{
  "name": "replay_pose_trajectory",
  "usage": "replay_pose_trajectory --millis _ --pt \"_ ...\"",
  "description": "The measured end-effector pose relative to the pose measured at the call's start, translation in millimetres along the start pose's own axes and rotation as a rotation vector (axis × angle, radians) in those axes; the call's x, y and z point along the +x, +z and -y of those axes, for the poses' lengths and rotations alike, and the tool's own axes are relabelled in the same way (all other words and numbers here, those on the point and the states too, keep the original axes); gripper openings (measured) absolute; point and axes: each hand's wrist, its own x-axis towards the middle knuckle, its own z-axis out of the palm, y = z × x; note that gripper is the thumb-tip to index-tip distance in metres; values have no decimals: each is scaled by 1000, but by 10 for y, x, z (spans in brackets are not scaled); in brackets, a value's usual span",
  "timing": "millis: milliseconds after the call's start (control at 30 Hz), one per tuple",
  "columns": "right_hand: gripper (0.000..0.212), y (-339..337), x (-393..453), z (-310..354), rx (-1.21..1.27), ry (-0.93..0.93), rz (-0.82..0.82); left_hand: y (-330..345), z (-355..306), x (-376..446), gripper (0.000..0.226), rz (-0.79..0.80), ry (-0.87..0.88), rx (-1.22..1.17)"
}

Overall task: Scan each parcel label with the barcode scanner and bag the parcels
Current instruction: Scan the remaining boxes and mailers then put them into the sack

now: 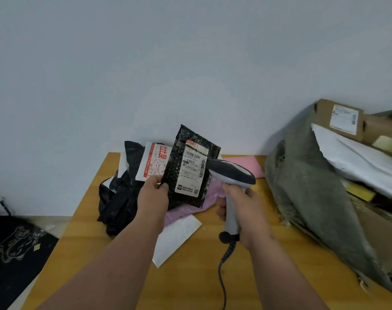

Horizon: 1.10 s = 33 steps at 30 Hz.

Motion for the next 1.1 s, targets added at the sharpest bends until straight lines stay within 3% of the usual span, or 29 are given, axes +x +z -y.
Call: replay_pose_trajectory --millis 367,733,1100 --pt "13 -473 -98 255 68 18 54 410 6 -379 24 2 -35 -107" --pt "20 -980 -129 423 37 10 90 820 -47 -773 18 -35 -1 -86" --pt "14 -1086 -177 504 42 -2 60 942 -112 -836 17 -22 7 -99"
